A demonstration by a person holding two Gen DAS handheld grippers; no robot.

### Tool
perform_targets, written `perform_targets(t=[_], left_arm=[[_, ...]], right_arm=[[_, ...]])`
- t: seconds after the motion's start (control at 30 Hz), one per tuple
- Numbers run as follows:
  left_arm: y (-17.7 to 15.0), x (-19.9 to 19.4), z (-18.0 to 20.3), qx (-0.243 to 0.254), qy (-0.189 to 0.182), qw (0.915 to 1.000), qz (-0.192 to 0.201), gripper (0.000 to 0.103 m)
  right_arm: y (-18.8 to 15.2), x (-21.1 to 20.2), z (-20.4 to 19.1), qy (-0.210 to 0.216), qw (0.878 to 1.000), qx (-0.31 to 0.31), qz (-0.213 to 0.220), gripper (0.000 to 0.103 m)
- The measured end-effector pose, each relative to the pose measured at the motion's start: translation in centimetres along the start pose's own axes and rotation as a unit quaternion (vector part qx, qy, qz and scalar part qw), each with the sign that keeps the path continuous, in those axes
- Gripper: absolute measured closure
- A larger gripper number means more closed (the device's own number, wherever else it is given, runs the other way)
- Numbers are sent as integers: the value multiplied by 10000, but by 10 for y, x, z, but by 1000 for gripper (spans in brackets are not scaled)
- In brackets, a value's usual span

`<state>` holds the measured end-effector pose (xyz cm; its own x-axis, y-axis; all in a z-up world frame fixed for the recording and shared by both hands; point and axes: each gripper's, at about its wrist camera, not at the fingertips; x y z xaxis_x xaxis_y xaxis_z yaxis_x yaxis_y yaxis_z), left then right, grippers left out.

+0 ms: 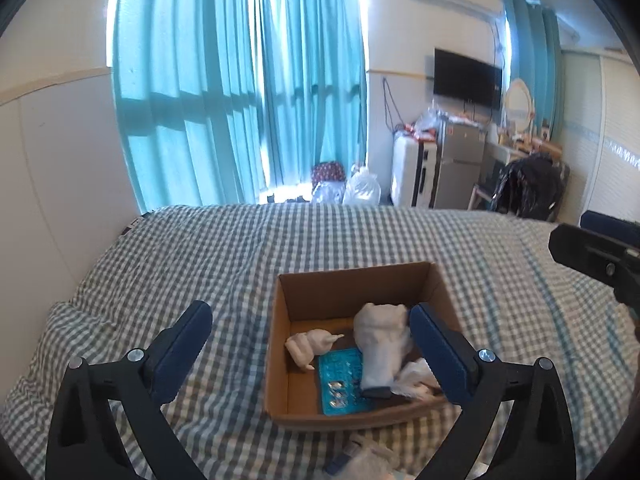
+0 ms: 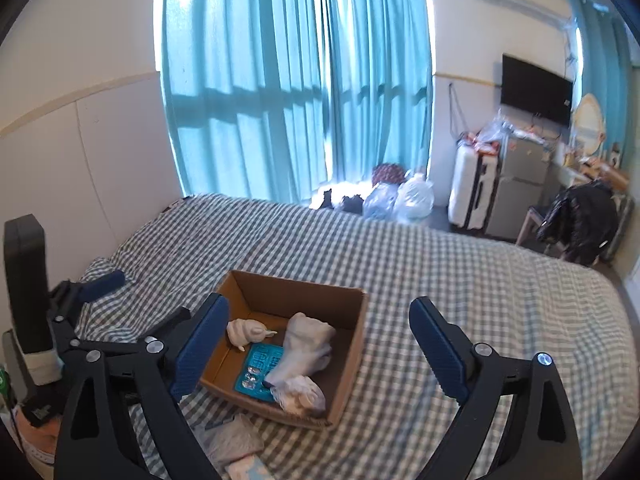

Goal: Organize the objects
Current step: 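Carry the plush and lace cloth into the box and release both, then move both tools back toward the remaining items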

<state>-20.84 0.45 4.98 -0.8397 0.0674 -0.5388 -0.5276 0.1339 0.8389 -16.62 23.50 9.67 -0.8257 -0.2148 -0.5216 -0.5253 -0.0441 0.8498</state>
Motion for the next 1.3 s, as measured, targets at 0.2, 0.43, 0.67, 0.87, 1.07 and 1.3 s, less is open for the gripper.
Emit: perform_targets(t=[0.2, 0.43, 0.67, 0.87, 1.07, 1.3], left_arm=[[-12, -46, 1, -149, 59, 9999, 39, 0], [-39, -75, -8, -262, 339, 9991, -58, 0], [-93, -72, -23, -619, 746, 9944, -414, 0], [-160, -43, -22, -782, 904, 9876, -1023, 0], [-205, -9, 4, -426, 646, 9847, -1560, 0], [-232, 22, 19, -205, 493, 9803, -1900, 1]], right_arm=[[-21, -45, -12, -76, 10000, 49, 3, 10], [-66, -80, -22, -41, 9998, -159, -99, 10], [-132, -62, -23, -507, 9972, -174, -513, 10], [-197, -21, -6, -425, 9900, 393, -1290, 10], [-240, 8, -4, -540, 9797, 494, -1868, 11], [-261, 40, -6, -522, 9679, 680, -2363, 21]])
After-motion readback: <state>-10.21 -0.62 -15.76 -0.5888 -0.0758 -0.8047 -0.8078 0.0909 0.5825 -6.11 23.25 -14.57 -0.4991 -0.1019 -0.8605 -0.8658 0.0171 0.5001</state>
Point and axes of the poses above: each gripper's, at about its wrist camera, not at the fingertips, and x roughly the way its jaws point, z to its right, y to its top, and after that the axes turned 3 degrees about x, right-handed
